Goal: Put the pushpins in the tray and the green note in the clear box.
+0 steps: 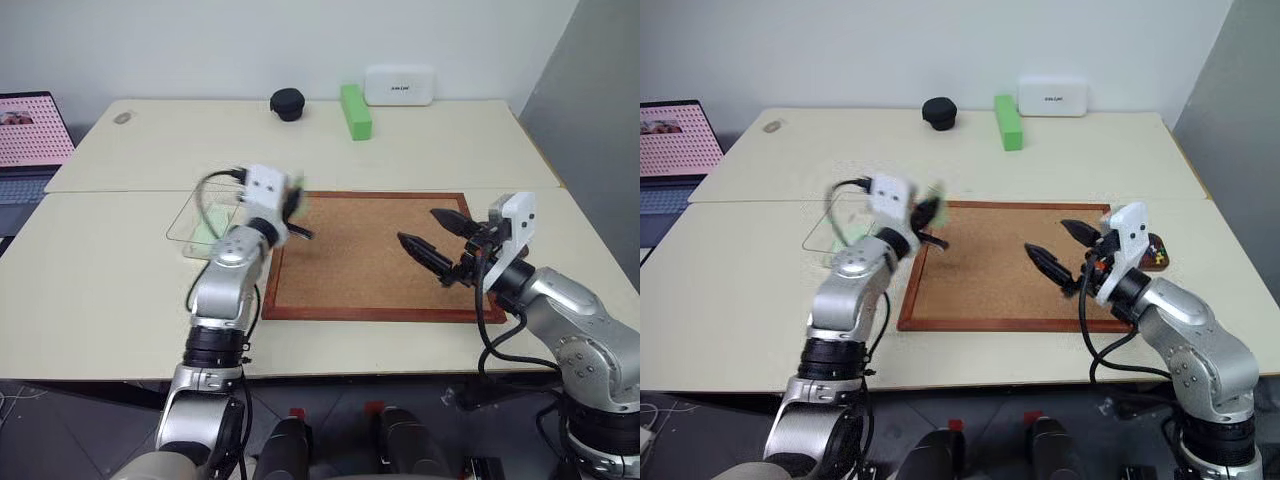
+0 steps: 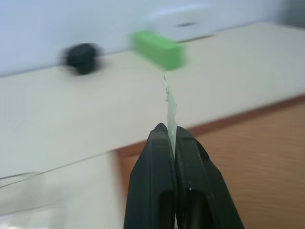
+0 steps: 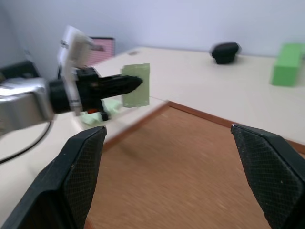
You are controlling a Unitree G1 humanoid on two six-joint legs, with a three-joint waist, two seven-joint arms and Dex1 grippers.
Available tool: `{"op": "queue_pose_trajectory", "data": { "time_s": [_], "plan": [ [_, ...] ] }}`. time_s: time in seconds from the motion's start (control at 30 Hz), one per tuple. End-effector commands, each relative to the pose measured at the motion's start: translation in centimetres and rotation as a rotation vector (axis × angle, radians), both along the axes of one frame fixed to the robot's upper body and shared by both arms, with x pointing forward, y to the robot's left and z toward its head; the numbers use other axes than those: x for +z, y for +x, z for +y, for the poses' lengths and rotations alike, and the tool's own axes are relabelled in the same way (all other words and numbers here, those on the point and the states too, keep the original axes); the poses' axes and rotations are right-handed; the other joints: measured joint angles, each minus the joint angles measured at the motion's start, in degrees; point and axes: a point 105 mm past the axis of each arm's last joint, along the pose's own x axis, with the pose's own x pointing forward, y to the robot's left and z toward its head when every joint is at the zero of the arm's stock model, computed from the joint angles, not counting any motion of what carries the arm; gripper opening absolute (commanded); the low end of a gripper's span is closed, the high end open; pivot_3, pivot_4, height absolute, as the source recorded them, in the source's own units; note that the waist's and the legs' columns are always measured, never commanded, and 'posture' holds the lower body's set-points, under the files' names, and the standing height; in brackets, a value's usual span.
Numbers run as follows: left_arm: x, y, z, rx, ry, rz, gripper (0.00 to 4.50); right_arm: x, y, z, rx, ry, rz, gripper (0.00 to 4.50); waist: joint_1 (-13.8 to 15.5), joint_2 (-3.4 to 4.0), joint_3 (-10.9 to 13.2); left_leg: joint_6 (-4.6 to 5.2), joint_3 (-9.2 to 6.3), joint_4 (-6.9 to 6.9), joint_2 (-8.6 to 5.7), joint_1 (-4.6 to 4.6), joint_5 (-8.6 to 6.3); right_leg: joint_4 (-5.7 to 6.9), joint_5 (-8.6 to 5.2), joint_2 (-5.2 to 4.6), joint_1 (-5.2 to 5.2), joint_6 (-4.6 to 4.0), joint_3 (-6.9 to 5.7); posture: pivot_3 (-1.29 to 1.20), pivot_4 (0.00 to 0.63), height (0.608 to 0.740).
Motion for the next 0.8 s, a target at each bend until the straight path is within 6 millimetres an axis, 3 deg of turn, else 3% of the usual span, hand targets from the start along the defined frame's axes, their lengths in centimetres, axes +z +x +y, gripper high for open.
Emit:
{"op": "queue_pose_trajectory", "data": {
  "time_s": [0.03, 0.27, 0.43, 0.8],
  "plan": [
    [2.5, -0.9, 3.1, 0.191, 0.005, -0.112, 0.0, 1.9, -1.8, 1.7, 0.103, 0.005, -0.056, 4.44, 0.3, 0.0, 0.0, 0.0, -0.01, -0.01, -0.01, 0.0, 0.0, -0.01, 0.0, -0.01, 0.01, 0.0, -0.01, 0.0, 0.15, 0.74],
    [2.0, -1.2, 7.7, 0.446, -0.123, -0.081, 0.0, 2.3, -1.7, 2.1, 0.125, 0.002, -0.053, 4.44, 0.6, -0.03, 0.0, 0.0, 0.0, 0.05, -0.08, -0.07, 0.0, -0.06, 0.01, -0.09, 0.03, 0.02, -0.03, 0.0, 0.15, 0.74],
    [0.6, -1.2, 9.2, 0.515, -0.189, -0.022, 0.0, 2.3, -1.4, 1.7, 0.105, -0.011, -0.054, 4.44, 0.5, -0.04, 0.0, 0.0, 0.0, 0.03, -0.06, -0.05, 0.0, -0.05, 0.01, -0.07, 0.02, 0.01, -0.05, 0.0, 0.15, 0.74],
    [0.1, -0.8, 8.5, 0.493, -0.258, 0.008, 2.18, 2.0, -1.3, 0.9, 0.074, -0.03, -0.052, 4.5, 0.5, -0.06, 0.0, 0.0, 0.0, 0.03, -0.06, -0.05, 0.0, -0.04, 0.01, -0.07, 0.02, 0.01, -0.04, 0.0, 0.15, 0.74]
  ]
}}
